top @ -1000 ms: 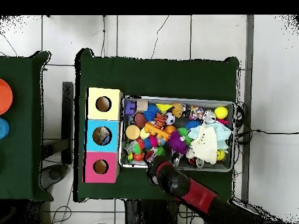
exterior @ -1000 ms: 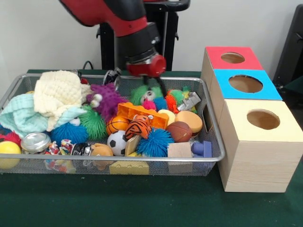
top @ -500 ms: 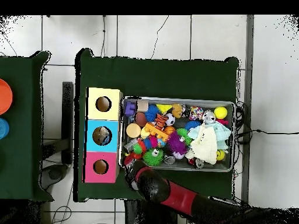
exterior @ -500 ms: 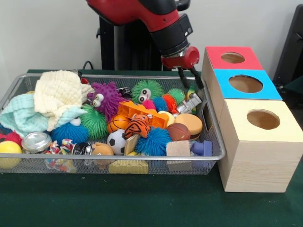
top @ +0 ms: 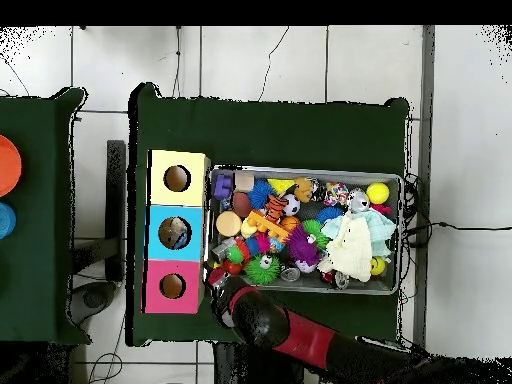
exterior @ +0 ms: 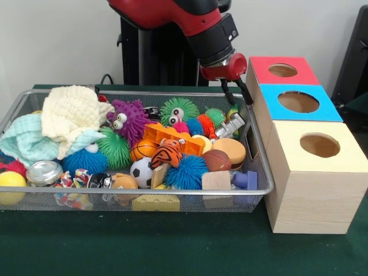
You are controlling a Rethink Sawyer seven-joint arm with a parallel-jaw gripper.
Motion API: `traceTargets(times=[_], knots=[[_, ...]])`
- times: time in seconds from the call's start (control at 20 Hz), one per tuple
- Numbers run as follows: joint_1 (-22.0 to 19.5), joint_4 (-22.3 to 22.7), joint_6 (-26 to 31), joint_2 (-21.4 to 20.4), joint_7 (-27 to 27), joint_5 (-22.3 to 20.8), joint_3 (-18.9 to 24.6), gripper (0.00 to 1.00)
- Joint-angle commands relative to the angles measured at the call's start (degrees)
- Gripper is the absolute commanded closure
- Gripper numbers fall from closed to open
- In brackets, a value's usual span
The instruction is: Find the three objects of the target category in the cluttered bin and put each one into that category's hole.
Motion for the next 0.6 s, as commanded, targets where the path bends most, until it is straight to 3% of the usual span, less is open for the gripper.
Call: traceTargets(times=[0.05,0.25,0.35,0.6], knots=[[-1.0,-1.91,11.86,0.47,7.37,3.06,-0.98,0.0],[-0.87,-11.88,12.12,1.87,-2.21,-3.13,-4.45,0.0],[1.98,-16.52,11.26,-0.4,-6.51,-6.71,-7.6,0.0],[7.09,-23.29,20.66,-6.15,-10.12,-11.18,-12.22,0.0]])
